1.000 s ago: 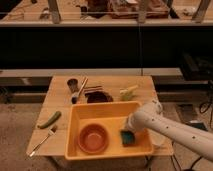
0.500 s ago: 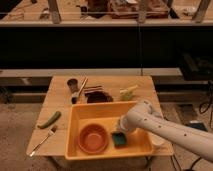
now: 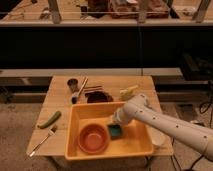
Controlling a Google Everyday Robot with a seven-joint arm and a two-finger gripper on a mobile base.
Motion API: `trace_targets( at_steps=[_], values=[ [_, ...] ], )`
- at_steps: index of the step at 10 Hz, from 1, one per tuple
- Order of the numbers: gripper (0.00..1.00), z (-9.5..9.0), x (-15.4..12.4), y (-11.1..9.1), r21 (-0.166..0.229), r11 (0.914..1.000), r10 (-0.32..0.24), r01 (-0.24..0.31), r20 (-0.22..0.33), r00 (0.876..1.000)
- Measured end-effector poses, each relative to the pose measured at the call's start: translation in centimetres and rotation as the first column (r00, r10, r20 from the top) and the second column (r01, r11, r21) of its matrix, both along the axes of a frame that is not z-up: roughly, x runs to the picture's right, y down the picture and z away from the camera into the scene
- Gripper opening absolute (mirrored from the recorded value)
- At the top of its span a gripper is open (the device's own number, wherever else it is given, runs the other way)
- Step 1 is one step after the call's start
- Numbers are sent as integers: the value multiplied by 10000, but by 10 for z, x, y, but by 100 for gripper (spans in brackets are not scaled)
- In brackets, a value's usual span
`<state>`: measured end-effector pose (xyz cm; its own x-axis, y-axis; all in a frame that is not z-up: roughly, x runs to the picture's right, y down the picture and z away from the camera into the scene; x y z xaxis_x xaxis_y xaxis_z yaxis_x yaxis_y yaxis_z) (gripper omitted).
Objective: Wipe tray with sponge
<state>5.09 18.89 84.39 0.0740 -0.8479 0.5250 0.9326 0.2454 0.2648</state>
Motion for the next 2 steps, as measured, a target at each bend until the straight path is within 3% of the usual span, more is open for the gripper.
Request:
trace_targets(
  at_steps=[2],
  values=[
    [0,13,6,-13,165,9998,152,-148,-229,9996]
  ],
)
